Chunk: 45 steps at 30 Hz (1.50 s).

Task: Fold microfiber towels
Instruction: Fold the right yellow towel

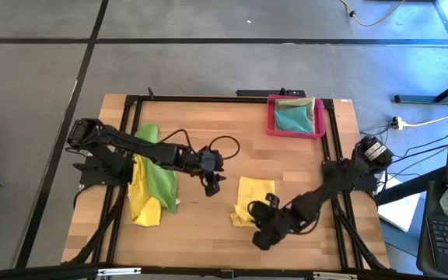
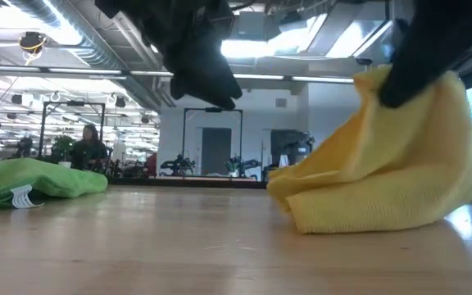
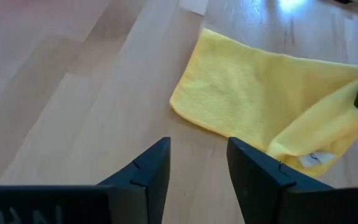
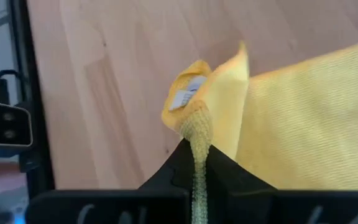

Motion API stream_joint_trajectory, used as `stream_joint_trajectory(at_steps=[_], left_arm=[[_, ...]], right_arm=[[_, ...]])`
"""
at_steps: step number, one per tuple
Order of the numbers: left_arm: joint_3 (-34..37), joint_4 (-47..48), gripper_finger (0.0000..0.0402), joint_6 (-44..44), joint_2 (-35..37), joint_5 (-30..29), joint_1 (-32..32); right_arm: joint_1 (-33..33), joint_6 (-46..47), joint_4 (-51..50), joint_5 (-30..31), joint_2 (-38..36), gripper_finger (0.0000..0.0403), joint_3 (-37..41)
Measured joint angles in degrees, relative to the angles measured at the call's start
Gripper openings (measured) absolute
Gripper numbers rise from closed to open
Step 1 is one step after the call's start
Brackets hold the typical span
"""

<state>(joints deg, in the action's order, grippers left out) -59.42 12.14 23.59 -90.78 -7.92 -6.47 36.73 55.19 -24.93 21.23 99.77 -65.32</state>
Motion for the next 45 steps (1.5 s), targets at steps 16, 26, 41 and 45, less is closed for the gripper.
stream_joint_trajectory(at_steps=[16,26,41,45], left_arm=[[0.0,0.2,0.0150,-0.2,0.0,3.4,1.4],[0.0,-17.5,0.0150,-6.4,0.0,11.1,1.6],[-1.5,-30.0,0.0163,-14.8,-7.8,12.5,1.0],[-2.4,-29.8,0.0163,-15.2,-7.8,11.8,1.0]], right_arm=[[-0.2,9.5,-23.2,14.7,-0.6,0.0014,0.0],[-2.9,-5.4,-24.3,14.4,-1.0,0.0014,-4.1],[-5.1,2.8,-25.2,13.2,-7.7,0.0014,-4.5],[-5.1,-2.4,-23.1,11.8,-7.5,0.0014,-4.5]])
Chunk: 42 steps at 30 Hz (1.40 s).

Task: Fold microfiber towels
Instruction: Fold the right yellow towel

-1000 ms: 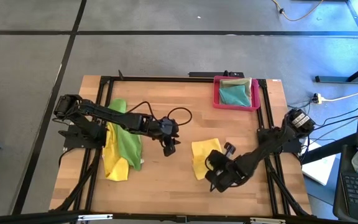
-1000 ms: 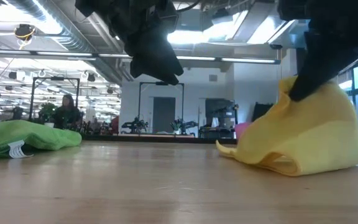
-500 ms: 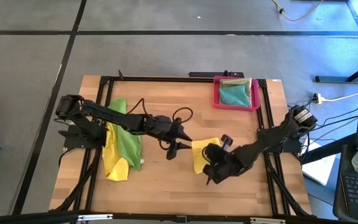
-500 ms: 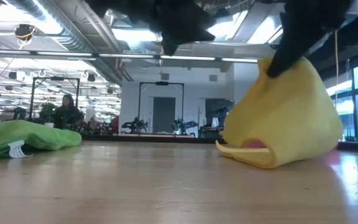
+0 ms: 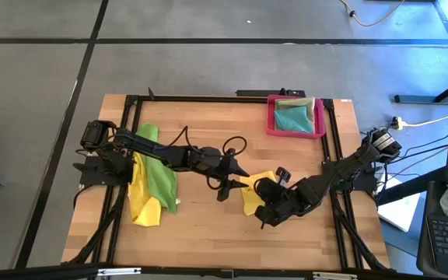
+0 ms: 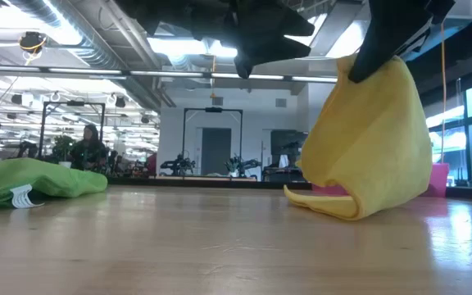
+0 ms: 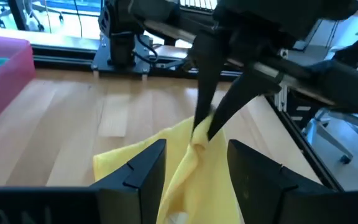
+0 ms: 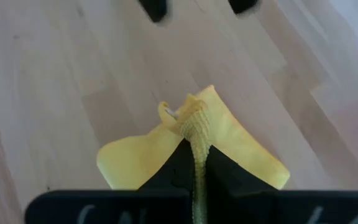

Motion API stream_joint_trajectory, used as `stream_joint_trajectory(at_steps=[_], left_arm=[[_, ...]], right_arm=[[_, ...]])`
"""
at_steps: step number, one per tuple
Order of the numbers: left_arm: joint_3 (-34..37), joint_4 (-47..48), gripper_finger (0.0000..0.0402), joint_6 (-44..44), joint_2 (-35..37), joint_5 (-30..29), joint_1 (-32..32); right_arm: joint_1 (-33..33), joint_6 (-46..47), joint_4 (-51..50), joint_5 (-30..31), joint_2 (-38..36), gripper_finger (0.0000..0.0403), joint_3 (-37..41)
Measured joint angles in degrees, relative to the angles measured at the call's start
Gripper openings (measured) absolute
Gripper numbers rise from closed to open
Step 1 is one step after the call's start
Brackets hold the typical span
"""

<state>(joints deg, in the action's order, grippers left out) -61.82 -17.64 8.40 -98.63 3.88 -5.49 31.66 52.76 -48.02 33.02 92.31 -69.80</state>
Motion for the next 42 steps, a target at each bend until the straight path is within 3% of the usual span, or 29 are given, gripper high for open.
stream_joint_trajectory(at_steps=[9,14,20,31,34,39,42], left_arm=[[0.0,3.1,0.0161,0.7,-0.1,-0.8,1.1],[0.0,3.1,0.0162,1.9,-0.1,-3.0,1.1],[0.0,3.1,0.0163,2.0,-0.1,-3.2,1.1],[0.0,5.4,0.0162,3.6,-0.1,-3.2,1.1],[0.0,5.5,0.0162,3.6,-0.1,-3.2,1.1],[0.0,5.6,0.0162,3.7,-0.1,-3.2,1.1],[0.0,5.6,0.0162,3.7,-0.1,-3.2,1.1]], right_arm=[[-2.3,-9.5,5.1,0.3,0.0,0.0014,0.0],[-5.3,-9.6,4.6,-0.5,-0.1,0.0014,3.0],[-8.3,-9.5,7.0,-6.1,0.0,0.0014,10.6],[-12.3,-9.6,8.2,-6.1,0.0,0.0014,15.8],[-12.7,-9.6,7.7,-5.2,-0.1,0.0014,15.6],[-12.1,-9.5,8.3,4.1,-2.2,0.0014,13.6],[-13.3,-7.5,7.3,0.9,-1.3,0.0014,15.8]])
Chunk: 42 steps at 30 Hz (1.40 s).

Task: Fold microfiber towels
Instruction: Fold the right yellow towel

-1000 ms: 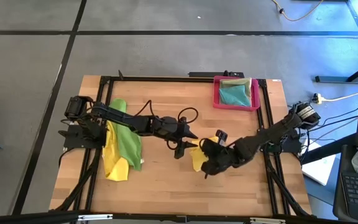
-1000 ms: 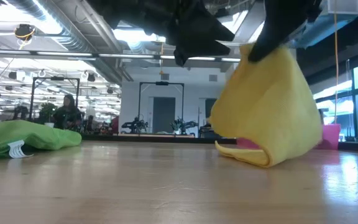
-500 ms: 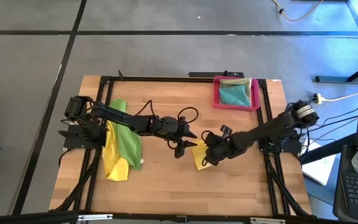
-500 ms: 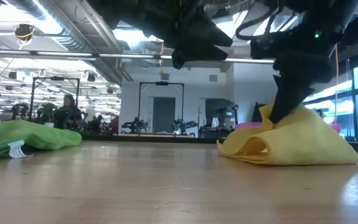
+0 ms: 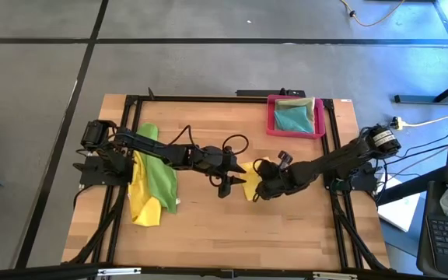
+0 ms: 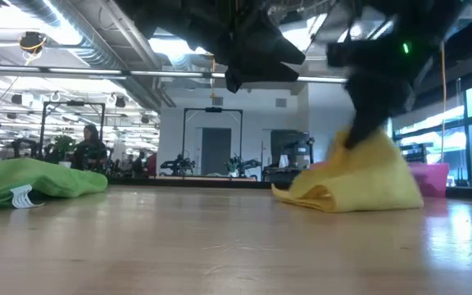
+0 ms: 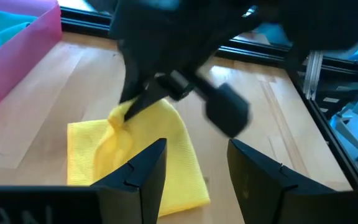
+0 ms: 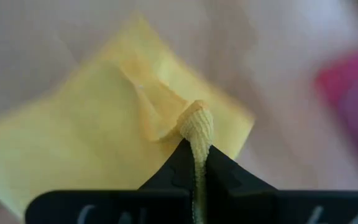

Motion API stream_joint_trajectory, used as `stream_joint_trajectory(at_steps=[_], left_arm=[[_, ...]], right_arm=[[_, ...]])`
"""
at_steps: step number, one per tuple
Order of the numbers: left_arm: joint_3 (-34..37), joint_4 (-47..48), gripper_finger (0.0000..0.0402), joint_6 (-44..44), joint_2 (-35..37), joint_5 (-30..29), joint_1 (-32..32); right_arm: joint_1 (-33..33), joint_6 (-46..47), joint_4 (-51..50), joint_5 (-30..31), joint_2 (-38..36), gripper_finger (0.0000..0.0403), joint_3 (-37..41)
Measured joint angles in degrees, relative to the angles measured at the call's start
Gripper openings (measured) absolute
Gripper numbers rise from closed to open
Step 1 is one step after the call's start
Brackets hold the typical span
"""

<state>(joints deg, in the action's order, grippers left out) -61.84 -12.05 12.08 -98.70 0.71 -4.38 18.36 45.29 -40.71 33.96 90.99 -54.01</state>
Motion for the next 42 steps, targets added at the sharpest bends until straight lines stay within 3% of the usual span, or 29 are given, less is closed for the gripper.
stream_joint_trajectory(at_steps=[3,7,14,18,27,33,42], left_arm=[[0.0,0.2,0.0163,0.0,0.0,0.1,0.1],[0.0,0.6,0.0161,0.2,0.0,0.0,0.3],[0.0,0.8,0.0161,2.2,0.0,0.1,0.1],[0.0,0.9,0.0164,-2.2,0.0,0.0,0.3],[0.1,0.3,0.0165,-6.2,-7.7,11.6,6.1],[-0.1,-7.3,0.0165,-6.3,-9.7,12.4,8.7],[0.1,-6.9,0.0165,-8.2,-14.0,14.6,9.6]], right_arm=[[-2.2,5.6,0.1,-8.4,0.6,0.0014,4.1],[-3.1,8.3,1.2,-13.0,0.6,0.0016,7.2],[-3.0,-2.8,4.0,-5.9,0.4,0.0026,4.3],[-3.0,-8.3,8.1,-5.6,0.4,0.0016,2.8],[-1.6,-6.8,8.4,-8.1,-0.2,0.0023,0.5],[-1.5,-6.8,8.2,-7.1,-2.5,0.0029,-0.2],[-1.8,-6.8,6.8,-5.1,-6.2,0.0030,-0.2]])
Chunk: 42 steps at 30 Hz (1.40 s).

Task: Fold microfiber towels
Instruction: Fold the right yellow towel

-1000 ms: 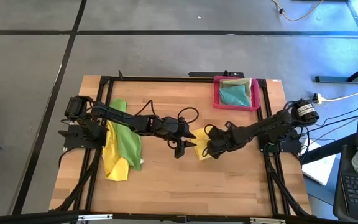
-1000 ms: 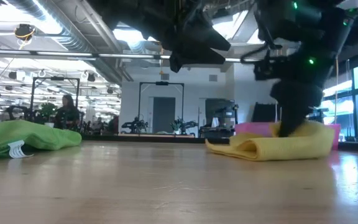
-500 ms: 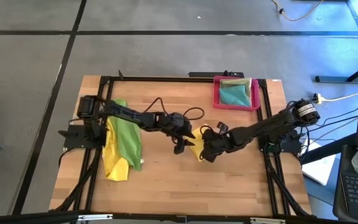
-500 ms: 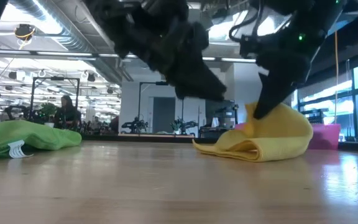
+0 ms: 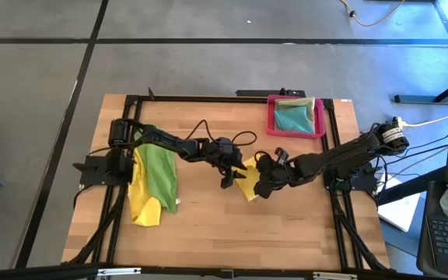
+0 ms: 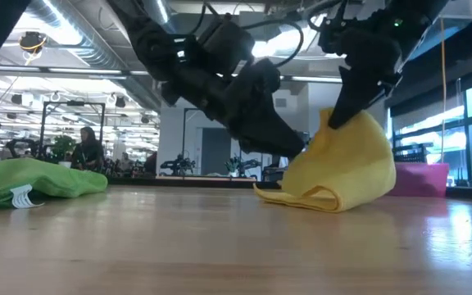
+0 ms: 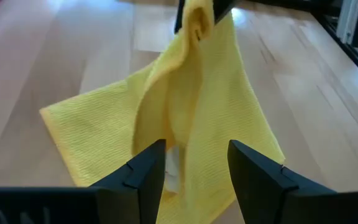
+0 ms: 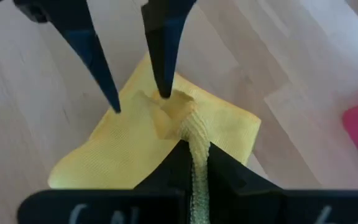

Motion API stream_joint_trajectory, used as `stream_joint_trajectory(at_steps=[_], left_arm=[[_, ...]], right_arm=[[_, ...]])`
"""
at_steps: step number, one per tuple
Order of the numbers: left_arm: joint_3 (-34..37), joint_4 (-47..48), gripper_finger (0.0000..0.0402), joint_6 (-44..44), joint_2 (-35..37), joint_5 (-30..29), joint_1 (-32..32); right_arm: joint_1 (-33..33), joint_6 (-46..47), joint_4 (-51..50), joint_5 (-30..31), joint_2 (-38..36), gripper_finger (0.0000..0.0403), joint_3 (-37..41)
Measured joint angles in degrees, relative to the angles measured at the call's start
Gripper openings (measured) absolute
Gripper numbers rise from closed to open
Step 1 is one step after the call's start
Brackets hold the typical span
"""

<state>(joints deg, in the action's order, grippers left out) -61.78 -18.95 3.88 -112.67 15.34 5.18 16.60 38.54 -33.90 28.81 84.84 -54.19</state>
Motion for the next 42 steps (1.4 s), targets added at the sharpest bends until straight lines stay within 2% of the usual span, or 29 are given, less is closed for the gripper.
stream_joint_trajectory(at_steps=[5,11,13,16,18,20,23,28,30,35,42], left_arm=[[0.0,-0.6,0.0165,-0.6,0.0,-2.9,0.6],[0.0,-0.9,0.0165,-1.4,0.0,-2.9,2.5],[0.0,-1.4,0.0165,-1.2,0.0,1.0,3.5],[-0.2,-4.0,0.0165,1.1,-1.4,12.7,5.2],[0.0,-3.5,0.0165,1.8,-2.8,18.0,5.8],[0.0,-2.9,0.0165,1.7,-3.6,18.4,6.1],[0.0,-3.6,0.0165,1.8,-3.9,15.5,6.8],[0.0,-7.7,0.0165,3.7,-3.9,13.9,9.0],[0.0,-7.9,0.0165,4.6,-3.9,15.5,9.8],[0.0,-7.1,0.0165,5.2,-4.4,24.3,10.3],[0.0,-7.5,0.0165,3.5,-4.4,22.5,8.5]], right_arm=[[0.0,0.2,-0.8,-0.4,-0.6,0.0026,0.0],[0.1,0.3,-0.5,-1.8,-0.7,0.0014,0.0],[0.1,0.3,-0.5,-1.9,-0.7,0.0015,0.0],[0.1,0.2,-0.4,-1.9,-0.7,0.0020,0.0],[0.1,0.2,-0.2,-1.6,-0.7,0.0021,0.0],[0.1,0.2,0.0,-1.6,-0.7,0.0020,-0.1],[0.1,0.4,0.4,-1.6,-0.7,0.0015,-0.1],[0.1,0.4,0.8,-3.4,-0.7,0.0013,-0.1],[0.1,0.4,0.9,-3.4,-0.7,0.0013,-0.1],[0.1,0.4,1.2,-3.1,-0.7,0.0013,-0.1],[0.1,1.4,1.6,-3.0,-0.6,0.0017,-0.1]])
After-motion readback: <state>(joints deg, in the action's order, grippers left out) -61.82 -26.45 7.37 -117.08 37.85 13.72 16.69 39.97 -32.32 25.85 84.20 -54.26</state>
